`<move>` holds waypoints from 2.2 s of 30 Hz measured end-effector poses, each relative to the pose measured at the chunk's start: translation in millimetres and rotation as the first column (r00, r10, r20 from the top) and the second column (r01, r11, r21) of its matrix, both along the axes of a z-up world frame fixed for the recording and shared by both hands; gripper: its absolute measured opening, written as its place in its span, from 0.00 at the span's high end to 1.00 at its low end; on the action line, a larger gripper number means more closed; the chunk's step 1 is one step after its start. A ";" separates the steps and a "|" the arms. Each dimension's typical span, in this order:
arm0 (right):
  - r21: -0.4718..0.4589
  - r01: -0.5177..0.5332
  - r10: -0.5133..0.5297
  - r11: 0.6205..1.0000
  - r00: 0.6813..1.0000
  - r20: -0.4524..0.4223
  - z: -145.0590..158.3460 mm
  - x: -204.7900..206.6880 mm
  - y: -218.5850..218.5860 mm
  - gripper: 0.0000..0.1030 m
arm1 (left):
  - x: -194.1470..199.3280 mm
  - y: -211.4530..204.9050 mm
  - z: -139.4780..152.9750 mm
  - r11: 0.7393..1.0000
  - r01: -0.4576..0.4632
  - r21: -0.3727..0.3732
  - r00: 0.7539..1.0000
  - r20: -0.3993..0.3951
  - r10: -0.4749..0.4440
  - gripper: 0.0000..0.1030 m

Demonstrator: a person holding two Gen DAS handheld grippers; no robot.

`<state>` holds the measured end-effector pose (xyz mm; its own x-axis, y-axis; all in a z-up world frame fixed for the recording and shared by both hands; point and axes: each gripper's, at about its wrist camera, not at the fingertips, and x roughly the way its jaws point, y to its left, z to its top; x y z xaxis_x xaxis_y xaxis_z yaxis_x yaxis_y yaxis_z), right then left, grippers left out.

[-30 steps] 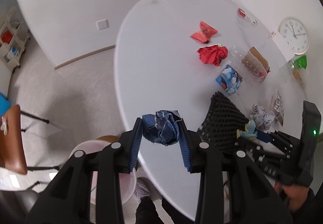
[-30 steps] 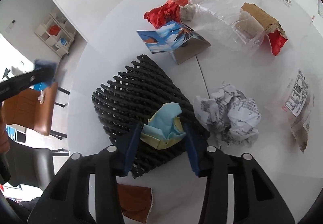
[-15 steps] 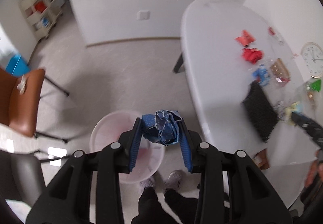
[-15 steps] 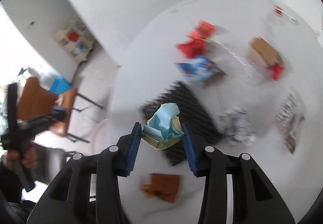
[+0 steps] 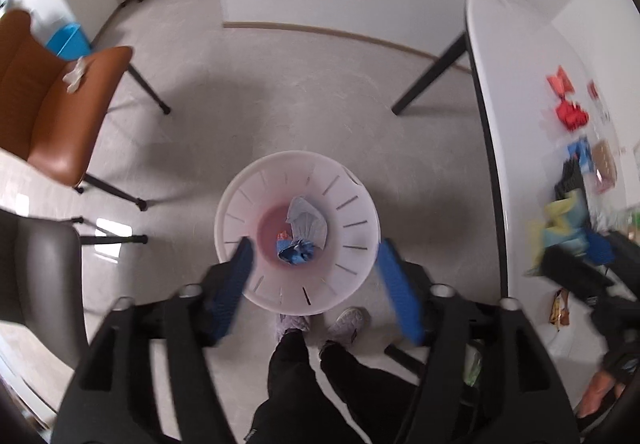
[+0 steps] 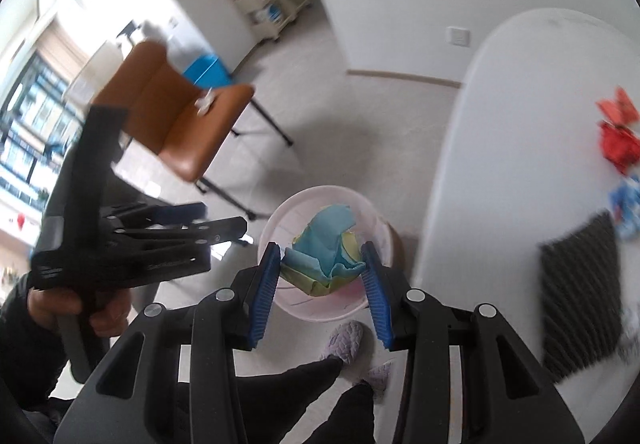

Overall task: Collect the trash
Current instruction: 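Carry both items over the white bin and open both tools to drop them, then move both tools back over the table toward the remaining trash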

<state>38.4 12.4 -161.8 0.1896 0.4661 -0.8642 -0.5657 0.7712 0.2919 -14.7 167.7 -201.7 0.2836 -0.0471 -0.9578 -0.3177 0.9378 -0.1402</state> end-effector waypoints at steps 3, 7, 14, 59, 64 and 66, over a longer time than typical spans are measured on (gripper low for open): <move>-0.013 -0.050 0.050 0.999 0.999 -0.016 -7.3 0.2 22.0 0.58 | -18.4 15.8 16.8 0.998 -0.066 0.023 0.997 0.035 0.065 0.25; -0.039 -0.113 0.112 0.993 0.993 -0.035 -23.8 0.6 50.4 0.56 | -39.0 31.3 38.4 0.989 -0.136 0.064 0.990 0.039 0.133 0.25; -0.086 -0.157 0.143 0.984 0.977 -0.155 -66.6 2.7 88.6 0.12 | -73.2 50.5 77.5 0.963 -0.254 0.089 0.964 0.103 0.244 0.12; 0.042 0.191 -0.195 0.981 0.953 0.233 125.1 -60.3 -74.5 0.02 | -64.7 -41.8 185.4 0.975 -0.099 0.200 0.947 0.319 0.031 0.08; 0.067 0.217 -0.227 0.974 0.937 0.265 112.9 -70.1 -120.9 0.02 | -47.4 -75.5 171.6 0.978 0.005 0.210 0.956 0.287 -0.066 0.08; 0.035 0.239 -0.239 0.970 0.931 0.276 100.9 -75.9 -144.1 0.02 | -38.5 -90.1 163.4 0.978 0.057 0.199 0.958 0.266 -0.110 0.08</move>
<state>-37.5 -131.7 -60.8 0.5266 0.3780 -0.7614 -0.4229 0.8935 0.1510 -53.2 77.5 -38.3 0.5386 0.0905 -0.8377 -0.2111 0.9770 -0.0302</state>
